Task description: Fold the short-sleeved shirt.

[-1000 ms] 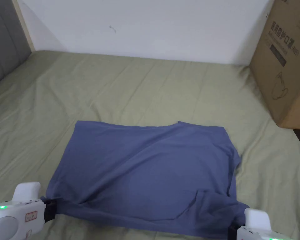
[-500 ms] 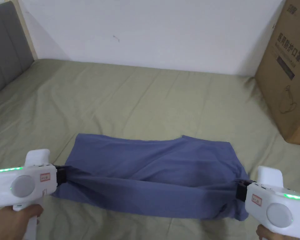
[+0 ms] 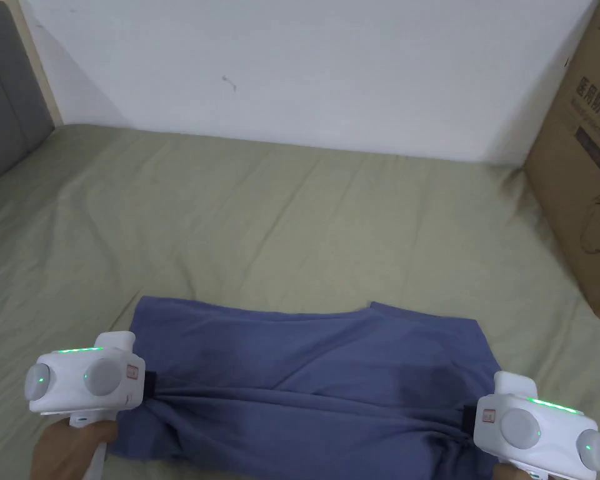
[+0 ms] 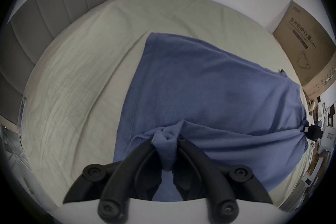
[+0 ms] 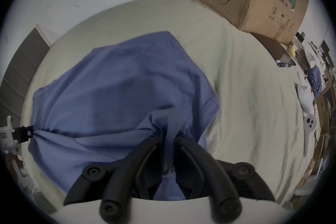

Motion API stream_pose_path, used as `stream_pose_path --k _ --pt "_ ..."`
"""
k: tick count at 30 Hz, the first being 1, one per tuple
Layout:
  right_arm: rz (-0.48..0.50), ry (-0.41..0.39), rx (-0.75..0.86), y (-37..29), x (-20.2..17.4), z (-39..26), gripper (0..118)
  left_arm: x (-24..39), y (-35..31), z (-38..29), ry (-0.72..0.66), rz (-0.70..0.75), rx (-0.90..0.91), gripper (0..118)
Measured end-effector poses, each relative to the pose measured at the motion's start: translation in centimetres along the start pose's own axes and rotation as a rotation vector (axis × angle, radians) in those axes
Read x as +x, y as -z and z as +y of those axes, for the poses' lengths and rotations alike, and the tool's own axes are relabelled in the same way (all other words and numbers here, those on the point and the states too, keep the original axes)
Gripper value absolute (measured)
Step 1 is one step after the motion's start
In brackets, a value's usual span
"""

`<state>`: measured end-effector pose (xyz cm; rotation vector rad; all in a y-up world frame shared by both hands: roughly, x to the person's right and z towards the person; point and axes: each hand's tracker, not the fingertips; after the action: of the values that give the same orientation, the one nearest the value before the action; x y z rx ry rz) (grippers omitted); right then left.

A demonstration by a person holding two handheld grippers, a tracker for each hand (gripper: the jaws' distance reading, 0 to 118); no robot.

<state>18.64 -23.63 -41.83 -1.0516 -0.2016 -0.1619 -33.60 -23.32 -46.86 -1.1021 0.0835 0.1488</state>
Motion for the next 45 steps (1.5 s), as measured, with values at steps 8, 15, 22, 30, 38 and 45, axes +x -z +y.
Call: stream_pose_path --k 8,15,22,30,38,45 --pt "0.076 -0.027 0.195 -7.7 -0.8 0.7 107 -0.1 -6.5 0.3 -0.008 -0.068 0.137 104" --pt "0.148 -0.083 0.588 -20.5 -2.2 -0.4 108 1.6 -18.9 -1.3 -0.022 -0.168 0.507 104" --pt "0.124 -0.109 0.885 -27.8 -3.9 -4.3 106 3.4 -25.4 -5.6 0.049 -0.141 0.851 103" --pt "0.12 -0.154 0.94 -28.8 -5.1 -6.1 0 4.5 -26.2 -7.4 0.123 -0.122 0.845 0" --pt "0.118 -0.144 0.903 -28.0 -4.8 -5.7 0 2.5 -21.9 -5.5 0.074 -0.104 0.568 0" --pt "0.102 -0.12 0.834 -25.5 -4.0 -5.1 0 -1.1 -13.7 -4.1 0.013 -0.059 0.256 22"
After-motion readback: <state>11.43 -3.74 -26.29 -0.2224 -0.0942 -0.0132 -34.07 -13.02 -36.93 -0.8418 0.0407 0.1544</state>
